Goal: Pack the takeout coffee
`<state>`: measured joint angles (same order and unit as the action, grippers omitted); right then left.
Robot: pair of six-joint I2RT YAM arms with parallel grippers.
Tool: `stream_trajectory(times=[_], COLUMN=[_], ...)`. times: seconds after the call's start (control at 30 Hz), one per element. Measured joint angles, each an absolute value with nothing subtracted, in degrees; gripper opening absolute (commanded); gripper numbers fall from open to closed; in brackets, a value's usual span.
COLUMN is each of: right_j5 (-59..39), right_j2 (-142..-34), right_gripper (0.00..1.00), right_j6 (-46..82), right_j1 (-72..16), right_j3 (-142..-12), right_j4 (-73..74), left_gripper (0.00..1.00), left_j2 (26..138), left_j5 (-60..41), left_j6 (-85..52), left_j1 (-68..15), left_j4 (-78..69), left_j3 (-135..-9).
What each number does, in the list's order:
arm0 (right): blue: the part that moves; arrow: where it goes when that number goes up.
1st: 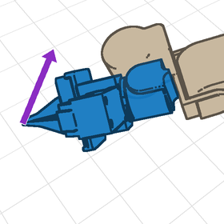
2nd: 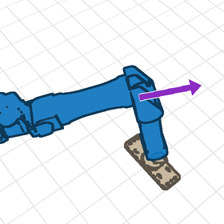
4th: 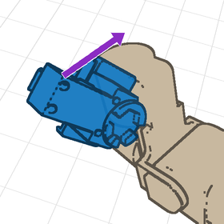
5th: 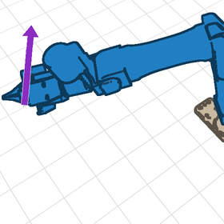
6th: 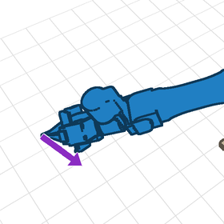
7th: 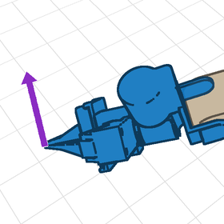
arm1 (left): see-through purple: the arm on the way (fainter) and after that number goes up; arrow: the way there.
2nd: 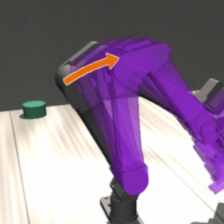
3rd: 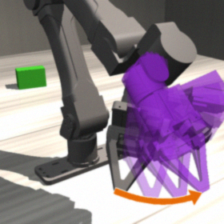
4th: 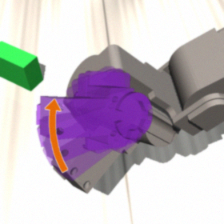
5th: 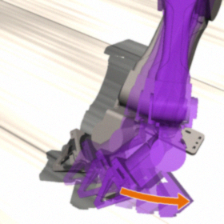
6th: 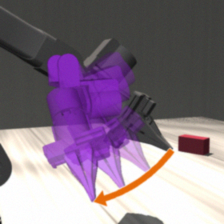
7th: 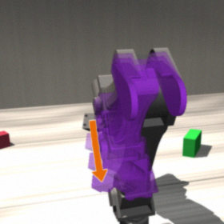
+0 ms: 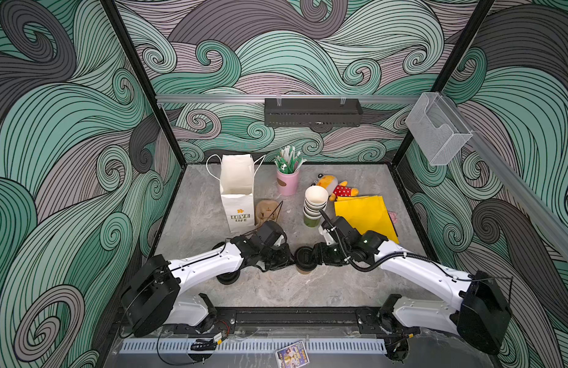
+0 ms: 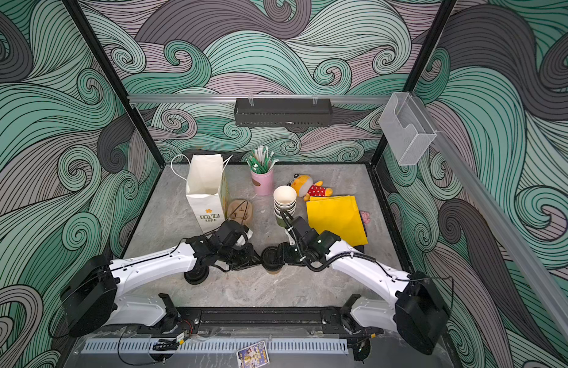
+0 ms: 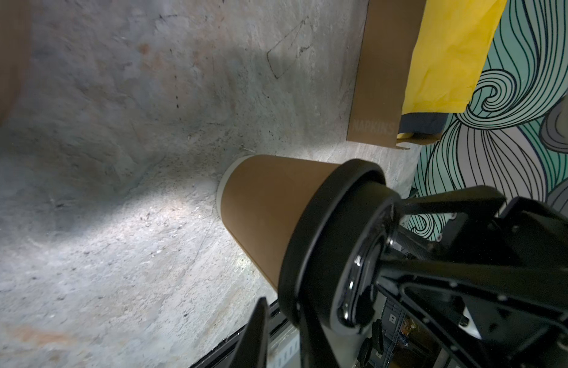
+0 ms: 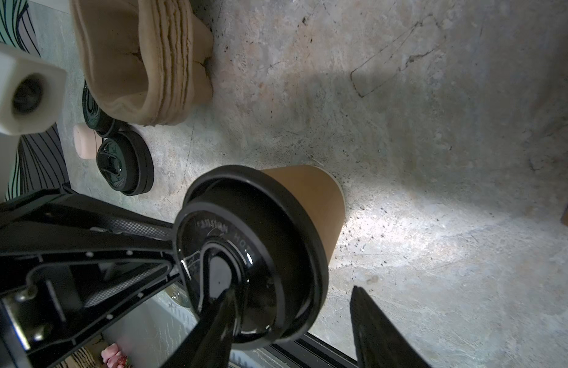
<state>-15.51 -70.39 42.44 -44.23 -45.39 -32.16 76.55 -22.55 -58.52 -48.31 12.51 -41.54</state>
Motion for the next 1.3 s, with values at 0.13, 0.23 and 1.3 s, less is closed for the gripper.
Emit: stream_trajectory(times=[0.13, 0.23, 1.3], right_j5=[-15.53, -15.53, 9.65], right_j2=[-70.39, -70.39, -60.84], right_gripper=[0.59, 0.58, 0.57], right_j6=[42.46, 42.46, 32.45], right_j1=[-44.25, -44.23, -40.66], right_j3=[-45.36, -45.32, -66.04], right_j4=[-32.03, -31.92, -45.04], left_gripper=[0.22, 0.22, 0.45], left_j2=[75.88, 75.31, 32.75], left_j5=[-22.48, -22.24, 24.08], left_j6=[-58.17, -57.98, -58.92], left_j1=[-48.31, -48.31, -46.02], left_j4=[13.13, 13.54, 37.50], left_j3=[-41.65, -42.26, -39.18])
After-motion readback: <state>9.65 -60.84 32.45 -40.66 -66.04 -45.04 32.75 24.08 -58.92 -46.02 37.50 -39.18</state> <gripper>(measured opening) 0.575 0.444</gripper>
